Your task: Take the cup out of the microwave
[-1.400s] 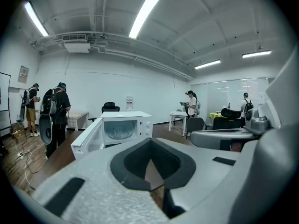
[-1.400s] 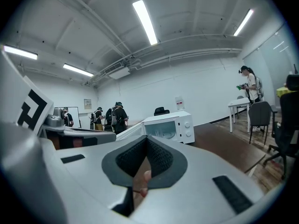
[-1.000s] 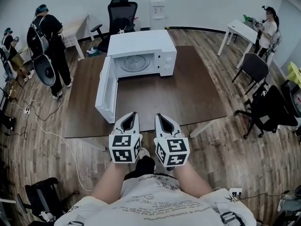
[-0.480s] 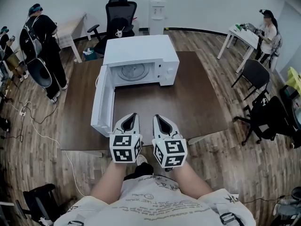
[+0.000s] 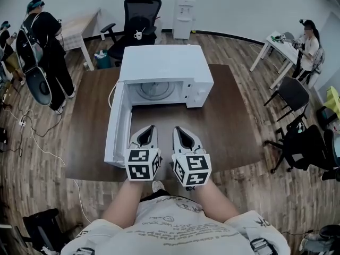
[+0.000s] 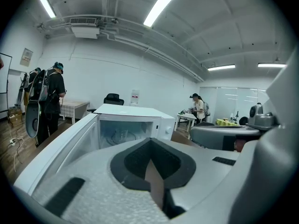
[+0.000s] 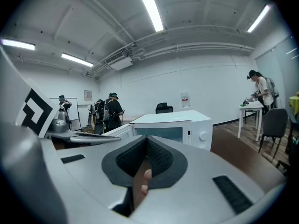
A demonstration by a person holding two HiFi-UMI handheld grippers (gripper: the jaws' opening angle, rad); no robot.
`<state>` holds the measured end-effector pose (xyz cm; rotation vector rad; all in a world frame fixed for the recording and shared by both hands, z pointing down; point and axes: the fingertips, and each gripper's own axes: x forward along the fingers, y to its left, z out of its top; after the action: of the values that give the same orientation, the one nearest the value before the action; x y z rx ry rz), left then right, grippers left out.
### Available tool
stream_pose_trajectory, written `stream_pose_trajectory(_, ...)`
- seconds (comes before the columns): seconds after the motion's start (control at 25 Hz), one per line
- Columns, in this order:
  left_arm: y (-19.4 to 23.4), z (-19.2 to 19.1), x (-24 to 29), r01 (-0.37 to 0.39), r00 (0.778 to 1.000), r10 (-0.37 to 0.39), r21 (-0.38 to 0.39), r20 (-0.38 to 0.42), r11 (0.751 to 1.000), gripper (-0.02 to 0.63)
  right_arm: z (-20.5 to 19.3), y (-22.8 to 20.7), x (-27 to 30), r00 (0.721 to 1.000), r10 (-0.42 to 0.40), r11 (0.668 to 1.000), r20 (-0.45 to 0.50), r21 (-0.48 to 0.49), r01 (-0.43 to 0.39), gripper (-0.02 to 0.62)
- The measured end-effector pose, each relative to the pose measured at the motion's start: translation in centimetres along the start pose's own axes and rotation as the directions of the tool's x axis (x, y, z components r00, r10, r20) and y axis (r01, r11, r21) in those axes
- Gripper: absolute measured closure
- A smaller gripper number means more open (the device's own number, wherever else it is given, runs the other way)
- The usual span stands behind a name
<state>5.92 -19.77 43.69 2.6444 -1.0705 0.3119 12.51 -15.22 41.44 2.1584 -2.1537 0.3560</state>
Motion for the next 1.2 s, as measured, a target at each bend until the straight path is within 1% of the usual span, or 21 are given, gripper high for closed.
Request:
stream_pose_trajectory(0.12, 1.6, 0.5, 1.8, -0.01, 1.0, 0.01, -0.017, 0.0, 1.0, 0.592, 0.3, -0.2, 2.6, 1.0, 0.016, 1.0, -0.001, -0.016, -0.016, 0.583)
stream_pose_trajectory(0.24, 2.7, 1.1, 3.5, -0.012, 1.0, 0.012, -0.009, 0.001, 1.0, 0.591, 0.1, -0.7, 5.1, 0.999, 0.031, 0.999, -0.016, -0.007, -0.031, 0.581)
stream_pose_trajectory(0.48, 4.0, 0.6, 5.7, -0.043, 0.999, 0.043, -0.007, -0.024, 0.999, 0.591, -1.2, -1.5, 8.7, 0.995, 0.085, 0.996, -0.046, 0.004, -0.085, 0.581)
stream_pose_trajectory(0.68, 5.2, 0.2, 6.9, -0.106, 0.993, 0.104, -0.039, -0.047, 0.994, 0.592, -2.1, -1.9, 11.9, 0.985, 0.152, 0.988, -0.08, 0.015, -0.152, 0.581)
stream_pose_trajectory(0.88, 5.6, 0.4, 8.3, -0.156, 0.987, 0.154, -0.049, -0.046, 0.987, 0.591, -3.2, -2.7, 15.8, 0.97, 0.213, 0.977, -0.119, 0.009, -0.213, 0.581)
stream_pose_trajectory(1.08, 7.1, -0.6, 9.4, -0.23, 0.972, 0.223, -0.094, -0.076, 0.969, 0.591, -5.1, -3.0, 20.4, 0.945, 0.278, 0.959, -0.173, 0.001, -0.282, 0.58)
stream_pose_trajectory(1.2, 8.6, -1.4, 9.7, -0.27, 0.961, 0.26, -0.111, -0.094, 0.957, 0.591, -6.4, -3.0, 23.5, 0.936, 0.292, 0.955, -0.198, 0.003, -0.298, 0.578)
